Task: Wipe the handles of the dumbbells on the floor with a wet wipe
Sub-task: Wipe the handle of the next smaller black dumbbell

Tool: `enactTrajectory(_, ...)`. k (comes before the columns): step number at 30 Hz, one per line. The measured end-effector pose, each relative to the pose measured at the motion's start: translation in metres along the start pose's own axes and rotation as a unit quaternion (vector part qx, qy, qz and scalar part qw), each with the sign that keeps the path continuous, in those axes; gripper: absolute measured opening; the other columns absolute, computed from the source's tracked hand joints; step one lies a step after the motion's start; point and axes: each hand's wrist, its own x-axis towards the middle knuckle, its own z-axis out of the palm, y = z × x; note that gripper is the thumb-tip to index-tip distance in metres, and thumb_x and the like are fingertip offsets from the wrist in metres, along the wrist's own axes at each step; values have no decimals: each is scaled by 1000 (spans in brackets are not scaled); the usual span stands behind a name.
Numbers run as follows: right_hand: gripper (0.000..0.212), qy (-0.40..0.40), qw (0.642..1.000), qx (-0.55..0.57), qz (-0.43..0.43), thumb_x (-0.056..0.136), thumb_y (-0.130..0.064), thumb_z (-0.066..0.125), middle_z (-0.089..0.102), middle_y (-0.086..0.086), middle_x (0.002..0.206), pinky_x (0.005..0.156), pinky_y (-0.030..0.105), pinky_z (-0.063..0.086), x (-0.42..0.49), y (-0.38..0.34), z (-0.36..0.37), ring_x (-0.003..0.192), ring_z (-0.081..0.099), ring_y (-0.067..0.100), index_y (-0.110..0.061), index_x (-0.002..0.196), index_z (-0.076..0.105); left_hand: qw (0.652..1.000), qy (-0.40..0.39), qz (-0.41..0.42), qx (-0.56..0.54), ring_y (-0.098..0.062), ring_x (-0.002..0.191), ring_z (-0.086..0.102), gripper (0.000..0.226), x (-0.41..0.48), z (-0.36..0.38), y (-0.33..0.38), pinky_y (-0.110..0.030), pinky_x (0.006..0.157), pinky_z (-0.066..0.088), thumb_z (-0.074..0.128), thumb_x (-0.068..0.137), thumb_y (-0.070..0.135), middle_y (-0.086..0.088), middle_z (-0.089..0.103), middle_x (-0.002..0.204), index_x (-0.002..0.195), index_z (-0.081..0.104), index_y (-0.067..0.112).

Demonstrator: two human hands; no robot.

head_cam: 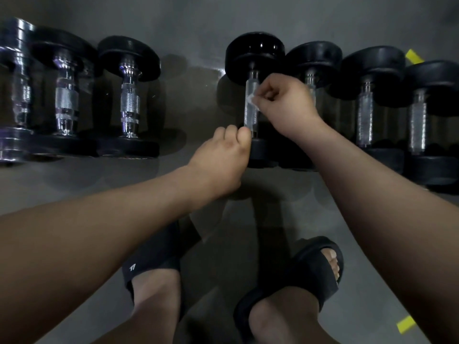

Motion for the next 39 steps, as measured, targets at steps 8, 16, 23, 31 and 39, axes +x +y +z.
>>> enactTrajectory(8, 5, -127, 988, -70, -56, 85, -19, 74, 68, -7, 82, 71, 25, 52, -2, 1, -10, 75, 62, 7, -18, 81, 71, 972, 59, -35, -224, -23, 110, 49, 60, -7, 12, -27, -35, 94, 45, 84, 73, 33, -5, 55, 119, 121, 53, 14)
enactTrajectory(16, 11, -184, 975, -106, -66, 85, -23, 76, 65, -8, 79, 74, 28, 53, -12, -8, -13, 75, 61, 7, -21, 78, 69, 971, 47, -60, -229, -20, 112, 43, 72, -13, 22, -33, -29, 92, 38, 71, 72, 57, -5, 51, 120, 126, 50, 13)
enactTrajectory(23, 5, -57, 987, -119, -91, 87, -21, 72, 59, -6, 86, 67, 14, 45, 1, -13, -2, 77, 57, 10, -18, 83, 73, 974, 43, -53, -218, -25, 114, 46, 71, -12, 21, -30, -41, 96, 44, 79, 77, 50, -8, 50, 121, 127, 49, 10)
enactTrajectory(31, 8, -106, 982, -134, -81, 87, -20, 69, 67, -6, 81, 70, 21, 51, 6, -17, -1, 75, 62, 8, -18, 81, 74, 972, 27, -53, -226, -21, 115, 45, 74, -9, 19, -35, -39, 96, 45, 80, 73, 52, -5, 52, 123, 128, 50, 13)
enactTrajectory(39, 8, 116, 993, -18, -16, 86, -15, 71, 53, 0, 88, 60, 5, 35, 7, -5, 28, 61, 46, -1, -12, 80, 71, 953, 22, -50, -297, -20, 117, 53, 69, -11, 21, -29, -20, 90, 37, 82, 81, 32, -5, 54, 130, 136, 45, 13)
